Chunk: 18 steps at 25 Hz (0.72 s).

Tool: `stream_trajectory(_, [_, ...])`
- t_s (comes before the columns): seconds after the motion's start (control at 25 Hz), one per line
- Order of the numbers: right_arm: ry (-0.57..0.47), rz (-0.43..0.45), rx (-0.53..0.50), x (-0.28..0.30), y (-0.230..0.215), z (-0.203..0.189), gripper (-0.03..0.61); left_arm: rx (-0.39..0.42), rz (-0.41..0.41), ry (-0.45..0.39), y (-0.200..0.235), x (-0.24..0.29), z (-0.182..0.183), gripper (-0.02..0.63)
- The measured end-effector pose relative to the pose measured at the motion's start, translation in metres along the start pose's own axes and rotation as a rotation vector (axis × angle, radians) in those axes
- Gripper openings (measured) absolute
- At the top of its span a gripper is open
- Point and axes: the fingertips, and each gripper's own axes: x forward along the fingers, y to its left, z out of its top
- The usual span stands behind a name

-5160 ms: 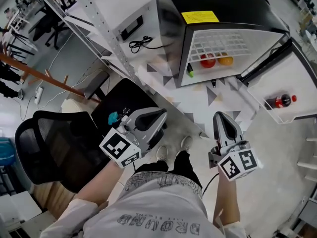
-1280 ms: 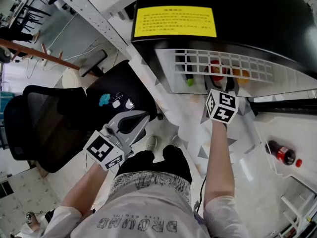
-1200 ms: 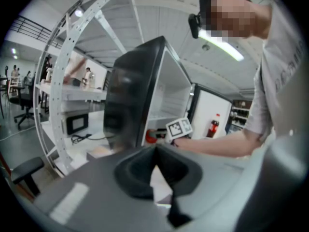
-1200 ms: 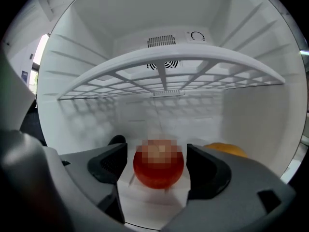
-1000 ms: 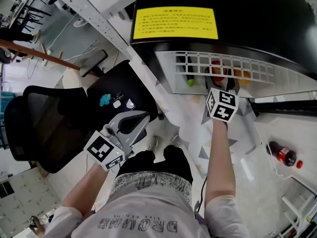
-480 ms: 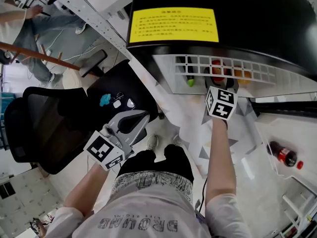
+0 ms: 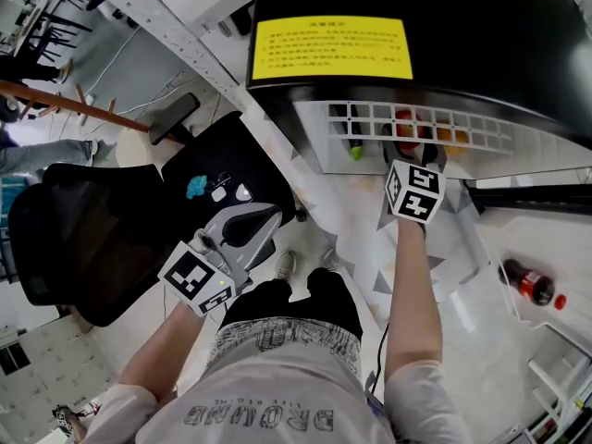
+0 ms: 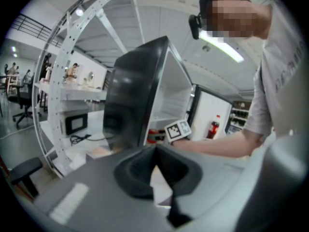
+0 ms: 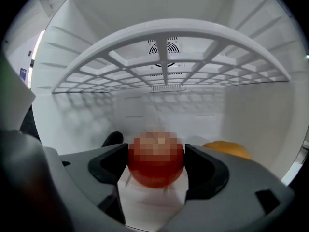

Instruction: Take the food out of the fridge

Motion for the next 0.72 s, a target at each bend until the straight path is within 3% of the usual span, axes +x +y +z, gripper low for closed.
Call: stream_trajectory(0.72, [-0.016, -0.018, -0.003, -0.059, 0.017, 0.017, 0.333, 0.013, -0.062, -0.045, -0.016, -0.029, 0.013, 0.005])
